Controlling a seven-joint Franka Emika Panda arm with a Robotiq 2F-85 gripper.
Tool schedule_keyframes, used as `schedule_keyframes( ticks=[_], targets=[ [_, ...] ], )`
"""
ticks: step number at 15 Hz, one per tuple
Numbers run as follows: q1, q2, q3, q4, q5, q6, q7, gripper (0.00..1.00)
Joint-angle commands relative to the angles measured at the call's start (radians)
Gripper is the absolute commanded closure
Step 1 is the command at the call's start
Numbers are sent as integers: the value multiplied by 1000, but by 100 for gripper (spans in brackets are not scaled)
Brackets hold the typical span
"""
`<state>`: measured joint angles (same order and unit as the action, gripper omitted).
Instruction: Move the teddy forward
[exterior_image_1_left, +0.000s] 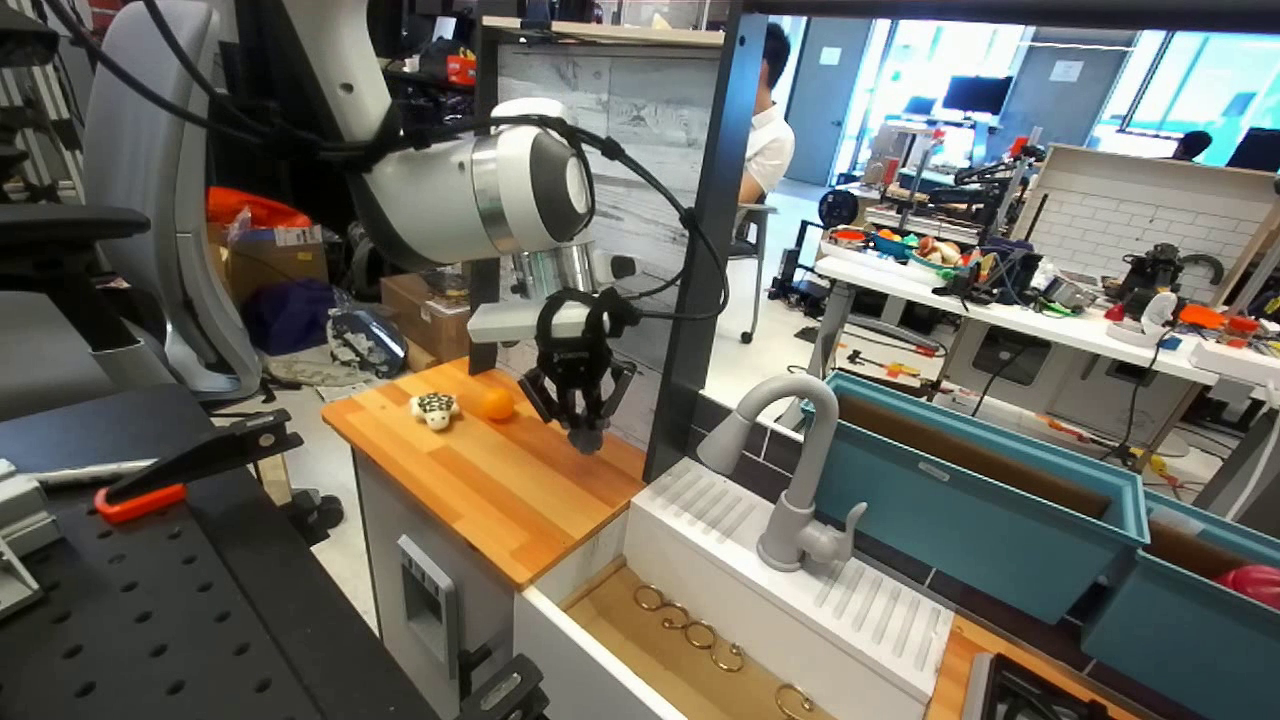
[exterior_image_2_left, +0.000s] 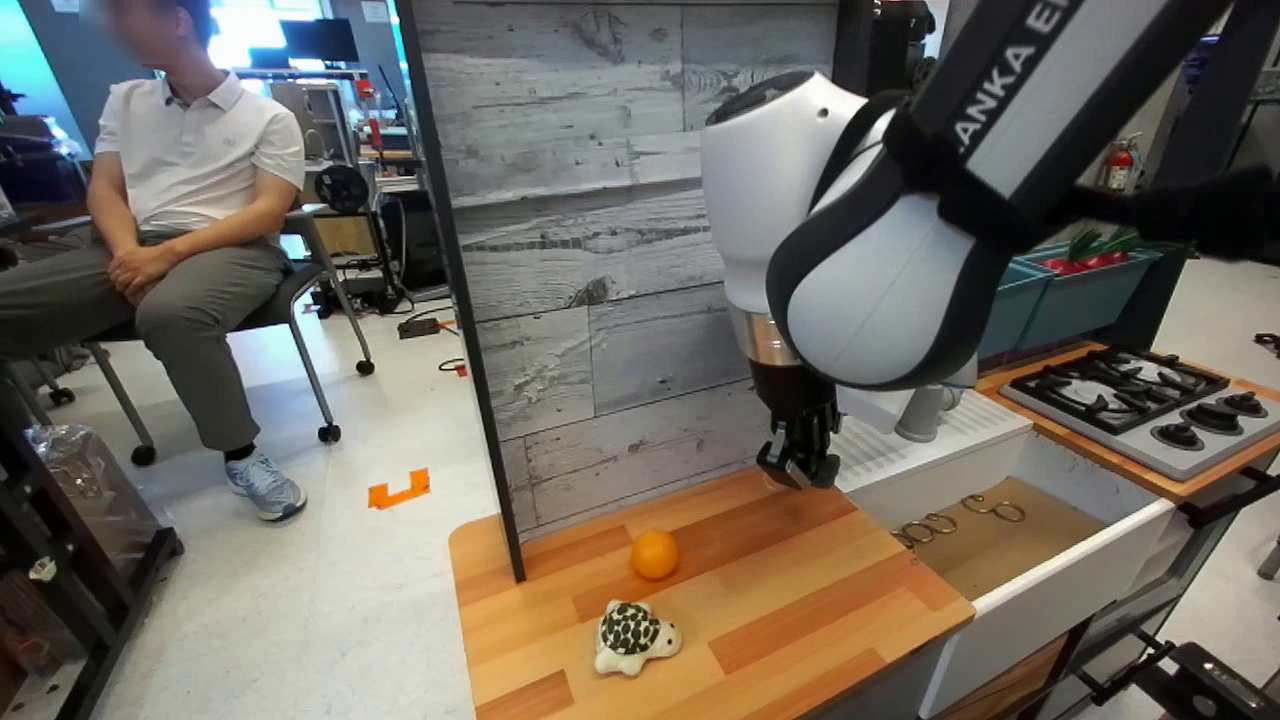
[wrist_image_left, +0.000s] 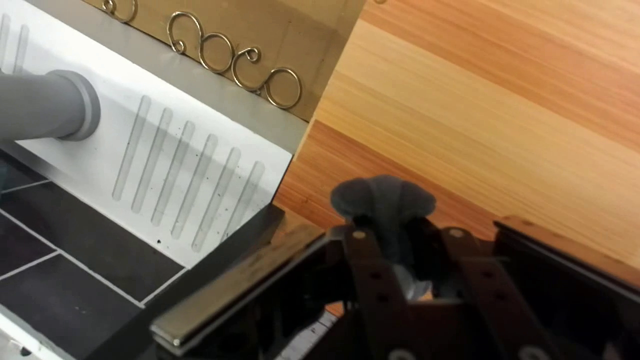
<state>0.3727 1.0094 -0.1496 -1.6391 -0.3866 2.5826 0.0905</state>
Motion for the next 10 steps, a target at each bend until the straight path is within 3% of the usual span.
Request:
schedule_keyframes(
  ticks=[1, 5, 6, 7, 10],
  targets=[
    [27, 91, -39, 110, -28, -48, 41, 96],
    [29, 144, -45, 173, -24, -84, 42, 96],
    [30, 151, -45, 183, -23, -96, 44, 59],
    [30, 155, -42, 192, -22, -104, 43, 57],
    [37, 141, -35, 186, -26, -110, 44, 36]
  ],
)
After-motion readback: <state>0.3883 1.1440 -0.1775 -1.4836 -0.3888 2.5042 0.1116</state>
